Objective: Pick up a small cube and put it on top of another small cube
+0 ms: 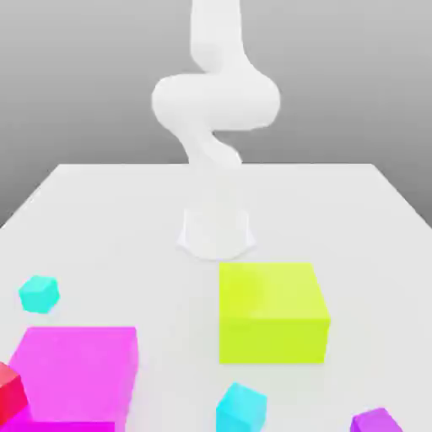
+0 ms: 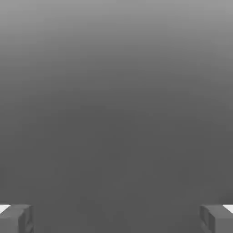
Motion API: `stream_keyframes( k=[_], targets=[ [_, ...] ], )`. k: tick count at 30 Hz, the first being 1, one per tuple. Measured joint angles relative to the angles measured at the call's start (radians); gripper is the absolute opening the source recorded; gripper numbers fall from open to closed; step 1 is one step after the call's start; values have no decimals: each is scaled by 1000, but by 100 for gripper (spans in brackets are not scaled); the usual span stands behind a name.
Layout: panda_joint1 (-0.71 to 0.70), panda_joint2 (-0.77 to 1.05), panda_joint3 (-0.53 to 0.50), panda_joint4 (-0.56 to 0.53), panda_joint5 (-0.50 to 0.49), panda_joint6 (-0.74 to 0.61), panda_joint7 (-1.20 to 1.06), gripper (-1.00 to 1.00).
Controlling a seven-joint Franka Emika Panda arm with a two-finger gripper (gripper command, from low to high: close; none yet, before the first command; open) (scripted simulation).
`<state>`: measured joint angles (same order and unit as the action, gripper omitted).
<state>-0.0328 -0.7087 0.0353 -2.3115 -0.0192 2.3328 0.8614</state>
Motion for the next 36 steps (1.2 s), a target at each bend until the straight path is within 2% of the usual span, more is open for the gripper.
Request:
stream_keyframes(
  k=[13,20,27,31,32,36],
  targets=[
    [-116,479,134,-59,-128,170,341,0],
    [-123,730,148,-92,-167,263,501,0],
    [-108,968,156,-123,-118,369,592,0],
    [-73,1113,113,-101,-157,477,635,0],
    [-62,1142,100,-95,-167,500,642,-100],
    [-62,1142,101,-95,-168,501,643,-100]
  ],
)
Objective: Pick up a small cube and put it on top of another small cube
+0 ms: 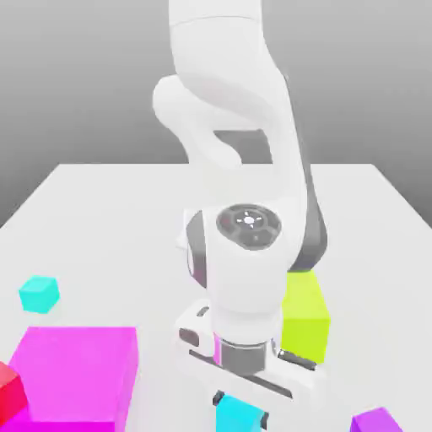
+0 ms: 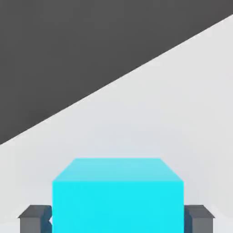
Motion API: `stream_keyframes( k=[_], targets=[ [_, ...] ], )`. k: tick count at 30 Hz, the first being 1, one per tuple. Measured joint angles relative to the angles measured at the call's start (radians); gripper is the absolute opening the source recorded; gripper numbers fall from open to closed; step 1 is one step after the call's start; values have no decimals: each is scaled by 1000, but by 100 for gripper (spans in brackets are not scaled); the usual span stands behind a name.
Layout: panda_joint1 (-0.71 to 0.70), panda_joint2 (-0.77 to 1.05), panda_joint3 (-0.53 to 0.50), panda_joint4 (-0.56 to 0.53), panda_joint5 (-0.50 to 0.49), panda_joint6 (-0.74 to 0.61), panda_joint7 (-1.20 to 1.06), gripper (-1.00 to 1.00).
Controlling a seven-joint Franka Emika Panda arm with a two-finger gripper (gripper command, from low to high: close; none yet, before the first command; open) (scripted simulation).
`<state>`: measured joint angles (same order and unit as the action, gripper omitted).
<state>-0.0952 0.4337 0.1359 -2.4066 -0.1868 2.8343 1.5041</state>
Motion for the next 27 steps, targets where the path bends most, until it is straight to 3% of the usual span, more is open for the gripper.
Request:
stream_keyframes(
  k=[3,8,18,27],
  targets=[
    [3,4,-3,1,1,3,0,-100],
    [-34,-151,36,-34,69,-117,-47,-100],
    [-278,-324,-211,-170,143,-158,52,-100],
    [-624,-483,-380,-296,147,-180,195,-100]
  ],
)
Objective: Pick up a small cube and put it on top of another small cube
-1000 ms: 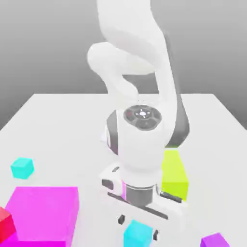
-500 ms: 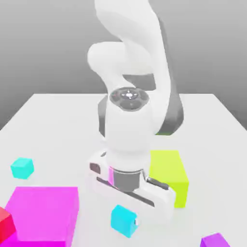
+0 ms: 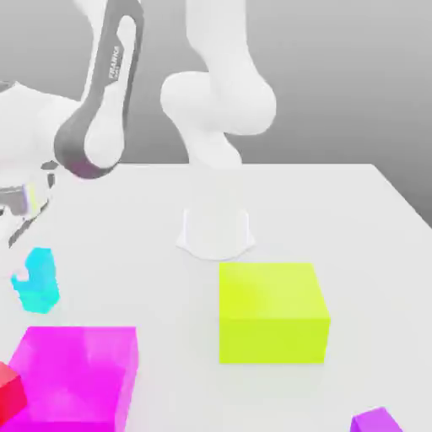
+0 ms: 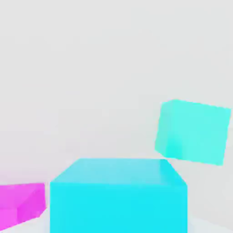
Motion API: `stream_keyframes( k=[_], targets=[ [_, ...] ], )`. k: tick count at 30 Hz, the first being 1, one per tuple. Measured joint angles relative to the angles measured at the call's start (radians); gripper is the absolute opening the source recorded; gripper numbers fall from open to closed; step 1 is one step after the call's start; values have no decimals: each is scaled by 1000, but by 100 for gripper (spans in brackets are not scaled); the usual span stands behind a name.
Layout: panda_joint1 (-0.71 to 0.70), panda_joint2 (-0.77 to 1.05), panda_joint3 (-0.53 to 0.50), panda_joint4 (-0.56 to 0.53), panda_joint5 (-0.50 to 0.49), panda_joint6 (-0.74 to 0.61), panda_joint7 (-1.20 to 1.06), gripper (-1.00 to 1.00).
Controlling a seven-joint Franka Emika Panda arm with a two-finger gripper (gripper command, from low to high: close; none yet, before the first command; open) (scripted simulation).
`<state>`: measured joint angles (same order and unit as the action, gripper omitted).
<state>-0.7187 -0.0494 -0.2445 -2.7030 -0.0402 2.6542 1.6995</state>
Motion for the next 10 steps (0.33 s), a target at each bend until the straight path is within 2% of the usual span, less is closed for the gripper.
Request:
stream_keyframes(
  k=[3,6,7,10],
  targets=[
    [-18,43,-15,-15,35,59,-5,-100],
    [-29,146,14,-12,108,157,-55,-100],
    [-45,178,35,-11,127,186,-69,100],
    [-46,178,35,-11,127,186,-69,100]
  ],
)
